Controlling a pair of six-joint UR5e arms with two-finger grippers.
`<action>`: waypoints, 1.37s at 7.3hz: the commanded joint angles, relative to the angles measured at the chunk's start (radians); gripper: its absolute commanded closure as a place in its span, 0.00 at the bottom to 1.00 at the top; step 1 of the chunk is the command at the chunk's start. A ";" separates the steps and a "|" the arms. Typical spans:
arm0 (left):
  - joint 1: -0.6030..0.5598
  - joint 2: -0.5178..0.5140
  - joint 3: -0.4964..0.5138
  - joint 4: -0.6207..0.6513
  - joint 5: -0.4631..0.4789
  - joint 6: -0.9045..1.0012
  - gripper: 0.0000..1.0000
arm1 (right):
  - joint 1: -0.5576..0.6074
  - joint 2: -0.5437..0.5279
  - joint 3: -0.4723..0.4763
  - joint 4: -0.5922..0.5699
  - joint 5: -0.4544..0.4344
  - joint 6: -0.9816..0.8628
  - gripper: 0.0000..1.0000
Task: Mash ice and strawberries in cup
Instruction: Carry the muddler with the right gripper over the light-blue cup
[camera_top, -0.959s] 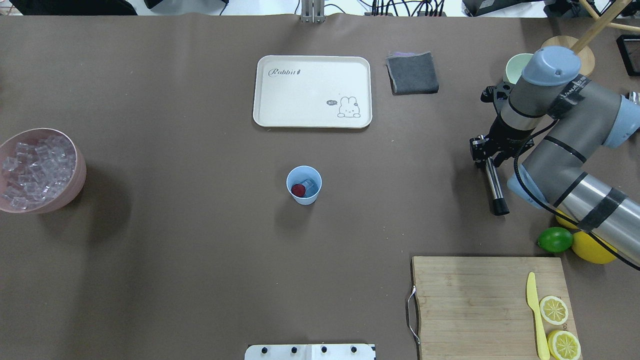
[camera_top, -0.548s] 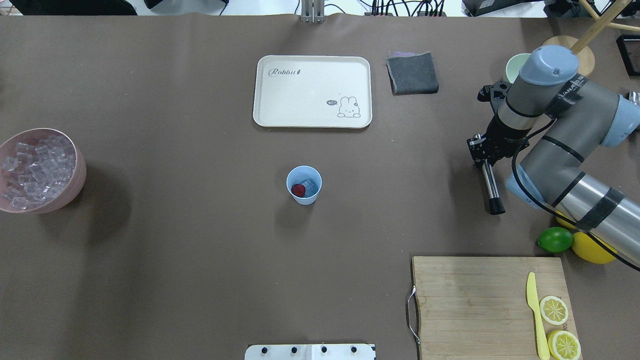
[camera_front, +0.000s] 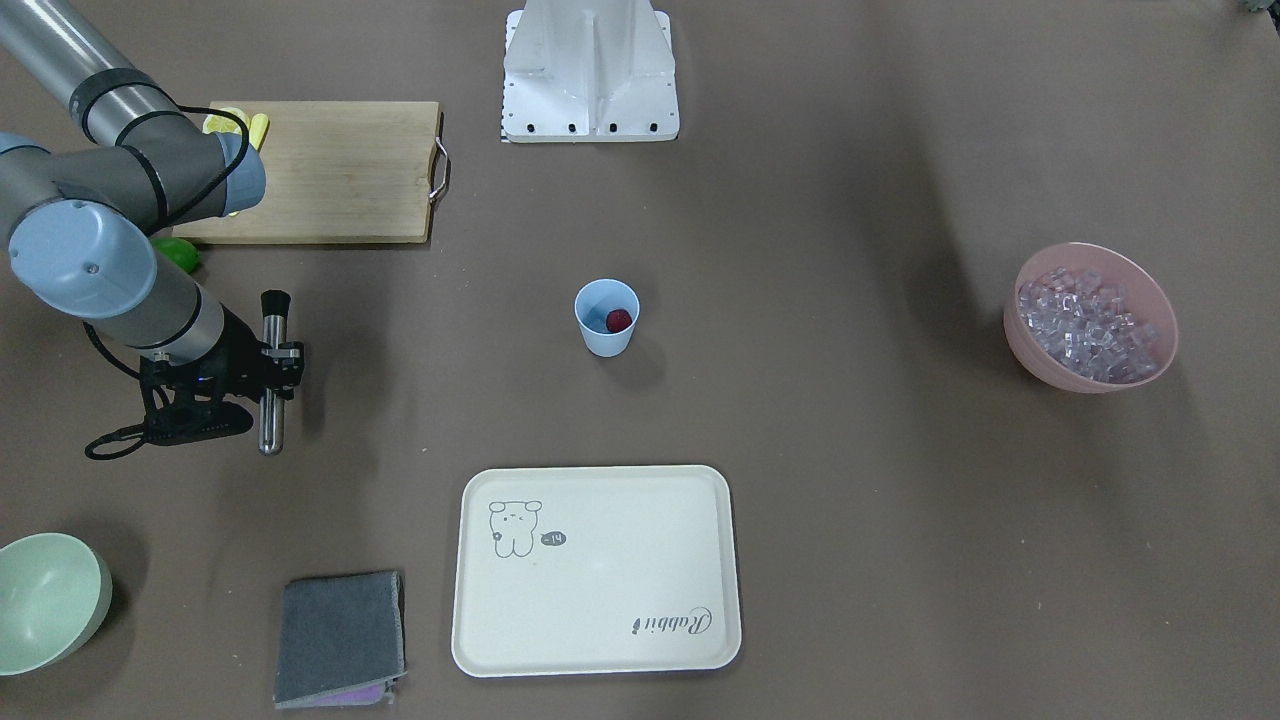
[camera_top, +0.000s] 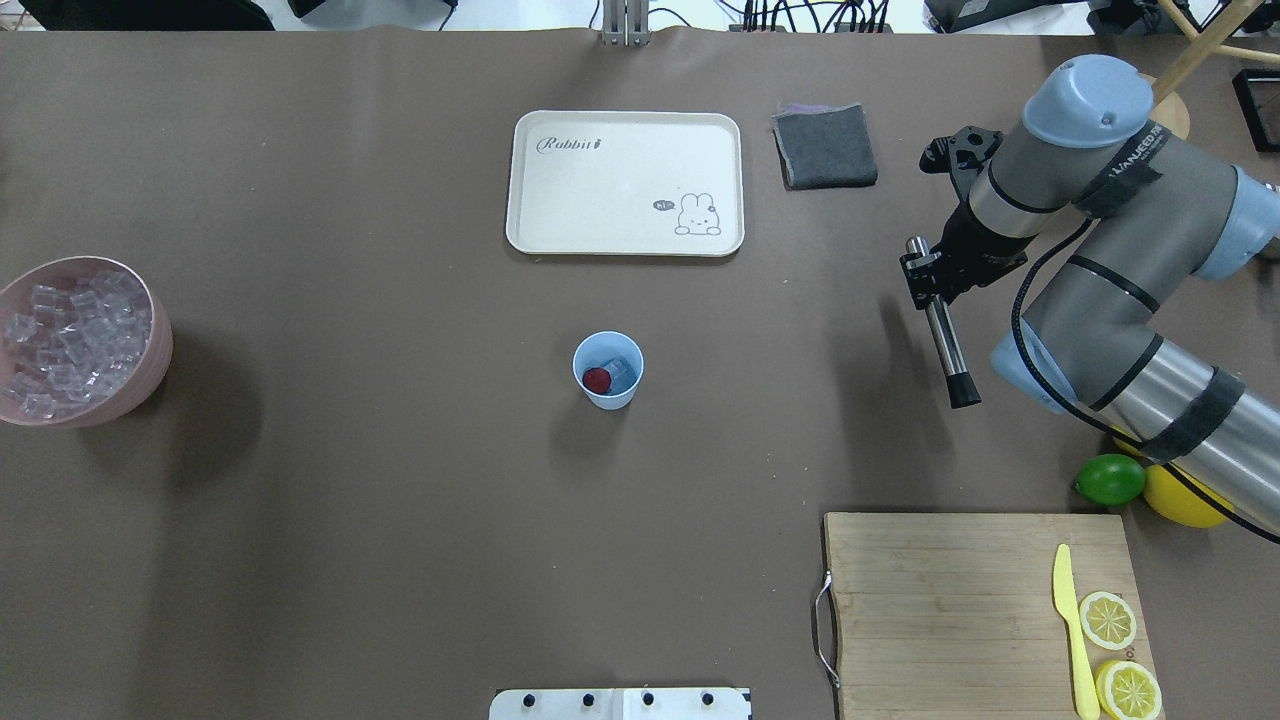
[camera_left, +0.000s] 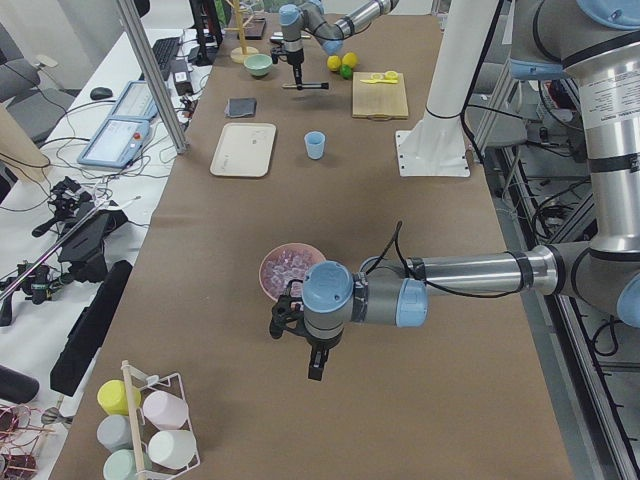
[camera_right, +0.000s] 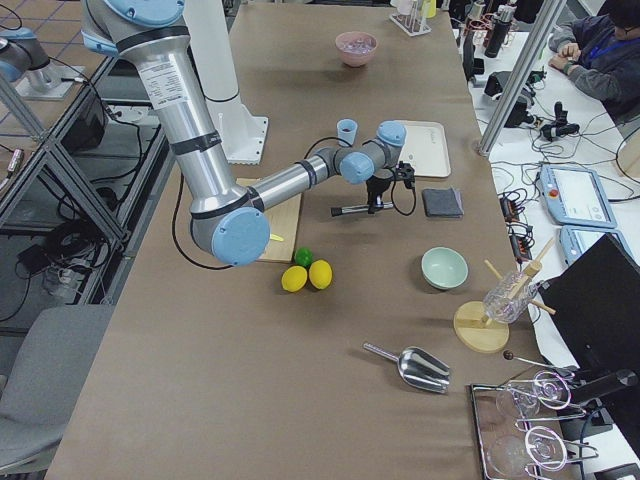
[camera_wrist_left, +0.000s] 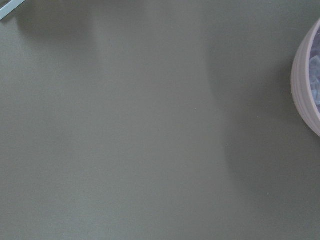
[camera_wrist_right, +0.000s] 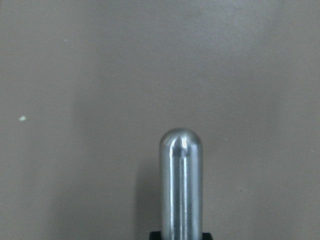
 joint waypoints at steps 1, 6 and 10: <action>0.000 0.000 0.005 0.004 -0.006 -0.002 0.02 | -0.026 0.007 0.135 -0.005 -0.059 -0.064 1.00; 0.000 0.000 0.085 0.007 -0.075 -0.005 0.02 | -0.080 0.139 0.255 0.062 -0.105 -0.168 1.00; 0.000 0.000 0.100 0.003 -0.071 -0.002 0.02 | -0.185 0.168 0.237 0.390 -0.186 -0.279 1.00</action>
